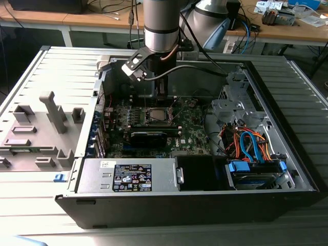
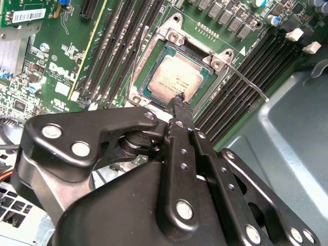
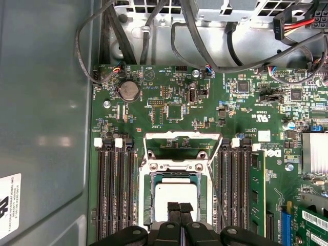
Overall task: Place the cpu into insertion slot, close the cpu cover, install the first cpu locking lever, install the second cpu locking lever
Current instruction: 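Place the cpu into insertion slot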
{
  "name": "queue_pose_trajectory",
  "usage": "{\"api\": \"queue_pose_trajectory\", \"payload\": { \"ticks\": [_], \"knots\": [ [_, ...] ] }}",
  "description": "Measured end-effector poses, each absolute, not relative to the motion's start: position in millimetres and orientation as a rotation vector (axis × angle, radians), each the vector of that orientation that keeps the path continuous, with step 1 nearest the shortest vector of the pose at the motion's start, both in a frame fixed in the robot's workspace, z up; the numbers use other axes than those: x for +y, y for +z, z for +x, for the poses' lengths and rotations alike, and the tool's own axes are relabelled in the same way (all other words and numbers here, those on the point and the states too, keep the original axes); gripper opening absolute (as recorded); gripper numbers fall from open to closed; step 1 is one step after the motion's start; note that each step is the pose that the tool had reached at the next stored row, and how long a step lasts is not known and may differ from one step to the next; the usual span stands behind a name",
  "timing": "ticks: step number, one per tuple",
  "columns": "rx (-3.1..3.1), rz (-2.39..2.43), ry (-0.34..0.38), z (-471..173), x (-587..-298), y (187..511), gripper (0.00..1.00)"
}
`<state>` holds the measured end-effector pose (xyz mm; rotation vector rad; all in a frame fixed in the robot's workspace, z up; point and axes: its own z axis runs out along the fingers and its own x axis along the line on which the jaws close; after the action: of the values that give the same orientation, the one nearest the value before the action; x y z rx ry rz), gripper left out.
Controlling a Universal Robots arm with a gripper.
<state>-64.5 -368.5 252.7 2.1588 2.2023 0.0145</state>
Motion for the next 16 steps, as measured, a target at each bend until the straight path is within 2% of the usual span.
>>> {"api": "queue_pose_trajectory", "payload": {
  "ticks": [16],
  "knots": [
    [2.203, 2.160, 0.017, -64.5, -368.5, 259.1, 0.11]
  ]
}}
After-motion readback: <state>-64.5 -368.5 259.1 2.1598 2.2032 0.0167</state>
